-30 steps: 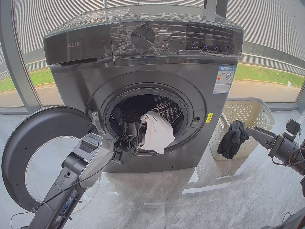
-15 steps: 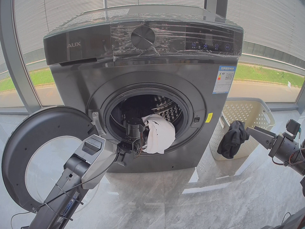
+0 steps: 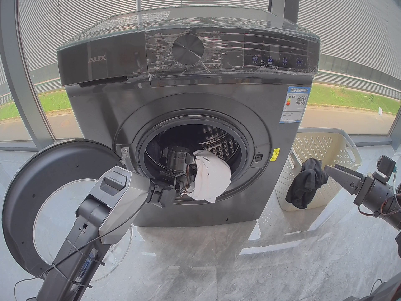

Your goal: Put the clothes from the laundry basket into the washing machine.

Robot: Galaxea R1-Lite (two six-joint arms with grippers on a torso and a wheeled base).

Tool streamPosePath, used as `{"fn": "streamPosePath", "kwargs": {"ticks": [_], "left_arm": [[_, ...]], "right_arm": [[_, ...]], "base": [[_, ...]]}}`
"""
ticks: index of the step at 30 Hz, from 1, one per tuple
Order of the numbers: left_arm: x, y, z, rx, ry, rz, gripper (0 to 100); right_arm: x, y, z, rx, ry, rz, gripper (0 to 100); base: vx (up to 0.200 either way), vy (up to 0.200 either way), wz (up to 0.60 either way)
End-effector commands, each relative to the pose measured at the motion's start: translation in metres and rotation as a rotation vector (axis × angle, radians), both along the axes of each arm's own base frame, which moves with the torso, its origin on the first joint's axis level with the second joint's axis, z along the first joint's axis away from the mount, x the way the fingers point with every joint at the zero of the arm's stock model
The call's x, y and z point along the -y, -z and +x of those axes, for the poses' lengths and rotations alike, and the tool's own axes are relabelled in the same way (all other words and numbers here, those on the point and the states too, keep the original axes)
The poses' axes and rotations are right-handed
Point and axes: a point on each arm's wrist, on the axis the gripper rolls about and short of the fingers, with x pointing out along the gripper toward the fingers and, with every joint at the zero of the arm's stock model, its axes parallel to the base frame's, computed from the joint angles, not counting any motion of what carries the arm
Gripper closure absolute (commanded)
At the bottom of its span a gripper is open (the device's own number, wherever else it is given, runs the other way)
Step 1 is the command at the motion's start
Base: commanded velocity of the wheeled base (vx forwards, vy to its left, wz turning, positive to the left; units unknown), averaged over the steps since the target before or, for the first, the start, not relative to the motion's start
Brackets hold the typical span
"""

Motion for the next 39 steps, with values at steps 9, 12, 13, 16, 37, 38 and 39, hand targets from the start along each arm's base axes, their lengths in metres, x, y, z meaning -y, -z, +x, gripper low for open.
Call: {"fn": "streamPosePath", "kwargs": {"ticks": [9, 12, 13, 16, 37, 38, 39], "left_arm": [[-0.002, -0.019, -0.005, -0.083, -0.032, 0.057, 0], [-0.004, -0.028, -0.008, -0.118, -0.038, 0.078, 0], [-0.005, -0.028, -0.01, -0.14, -0.044, 0.092, 0], [-0.006, -0.031, -0.012, -0.162, -0.051, 0.106, 0], [-0.008, -0.078, -0.035, -0.303, -0.132, 0.141, 0], [-0.007, -0.085, -0.037, -0.295, -0.135, 0.123, 0], [-0.007, -0.092, -0.038, -0.286, -0.139, 0.108, 0]], "right_arm": [[0.0, -0.002, 0.0, 0.009, -0.001, 0.003, 0], [0.0, -0.003, 0.0, 0.011, -0.002, 0.003, 0], [0.0, -0.003, 0.001, 0.012, -0.002, 0.004, 0], [0.0, -0.003, 0.001, 0.014, -0.007, 0.004, 0], [-0.001, -0.014, 0.006, 0.058, -0.01, 0.011, 0], [-0.001, -0.015, 0.007, 0.061, -0.01, 0.011, 0], [-0.001, -0.015, 0.007, 0.061, -0.01, 0.011, 0]], "base": [[0.0, 0.0, 0.0], [0.0, 0.0, 0.0], [0.0, 0.0, 0.0], [0.0, 0.0, 0.0], [0.0, 0.0, 0.0], [0.0, 0.0, 0.0], [0.0, 0.0, 0.0]]}}
